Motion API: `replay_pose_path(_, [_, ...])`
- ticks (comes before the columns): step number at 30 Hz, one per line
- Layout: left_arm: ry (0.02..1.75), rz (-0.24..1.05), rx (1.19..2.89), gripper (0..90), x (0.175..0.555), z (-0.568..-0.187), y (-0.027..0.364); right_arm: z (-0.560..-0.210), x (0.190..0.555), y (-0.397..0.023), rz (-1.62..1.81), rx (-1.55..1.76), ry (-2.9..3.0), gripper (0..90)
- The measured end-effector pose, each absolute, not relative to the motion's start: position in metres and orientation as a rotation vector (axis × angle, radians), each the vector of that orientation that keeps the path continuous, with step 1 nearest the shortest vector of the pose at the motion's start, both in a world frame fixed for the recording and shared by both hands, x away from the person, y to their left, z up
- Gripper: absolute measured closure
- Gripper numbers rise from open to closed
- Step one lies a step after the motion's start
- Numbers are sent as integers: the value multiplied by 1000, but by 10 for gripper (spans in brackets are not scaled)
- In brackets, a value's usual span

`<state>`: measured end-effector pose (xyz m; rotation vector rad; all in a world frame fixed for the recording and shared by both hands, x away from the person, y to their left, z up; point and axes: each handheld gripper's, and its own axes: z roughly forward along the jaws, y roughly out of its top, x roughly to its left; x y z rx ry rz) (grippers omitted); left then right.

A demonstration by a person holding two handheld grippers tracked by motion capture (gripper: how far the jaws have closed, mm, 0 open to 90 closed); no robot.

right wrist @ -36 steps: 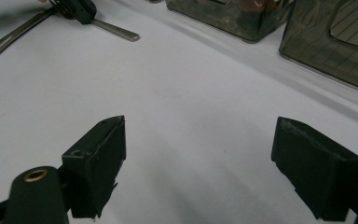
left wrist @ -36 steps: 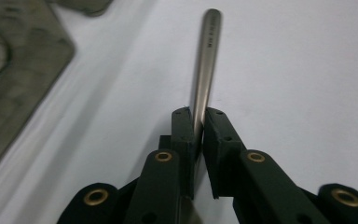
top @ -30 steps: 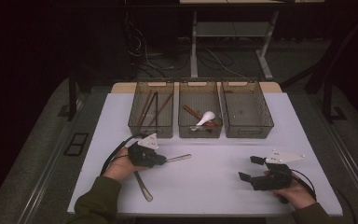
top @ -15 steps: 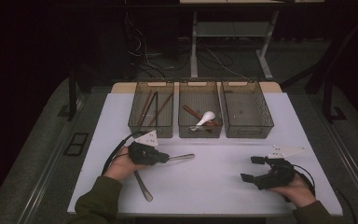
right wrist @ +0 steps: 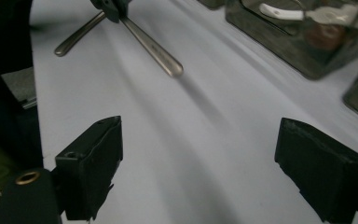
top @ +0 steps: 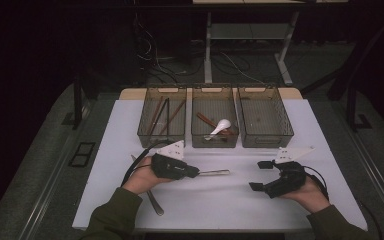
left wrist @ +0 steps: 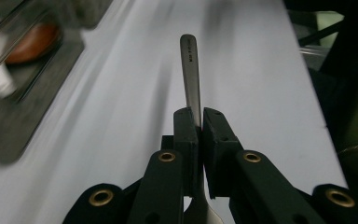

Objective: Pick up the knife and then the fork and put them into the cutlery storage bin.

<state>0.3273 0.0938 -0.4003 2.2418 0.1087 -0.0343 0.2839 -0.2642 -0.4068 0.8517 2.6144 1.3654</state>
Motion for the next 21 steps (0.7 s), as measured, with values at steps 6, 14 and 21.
replay_pose_path(6, [24, -66, 2249, 841, 324, -397, 68, -396, 293, -243, 1379, 720, 2692, 149])
replay_pose_path(14, [-70, -82, 2264, 841, 326, -393, 42, -391, 303, -214, 1329, 565, 2832, 233])
replay_pose_path(21, [-131, -77, 2282, 841, 321, -394, 36, -402, 310, -202, 1239, 416, 2968, 473])
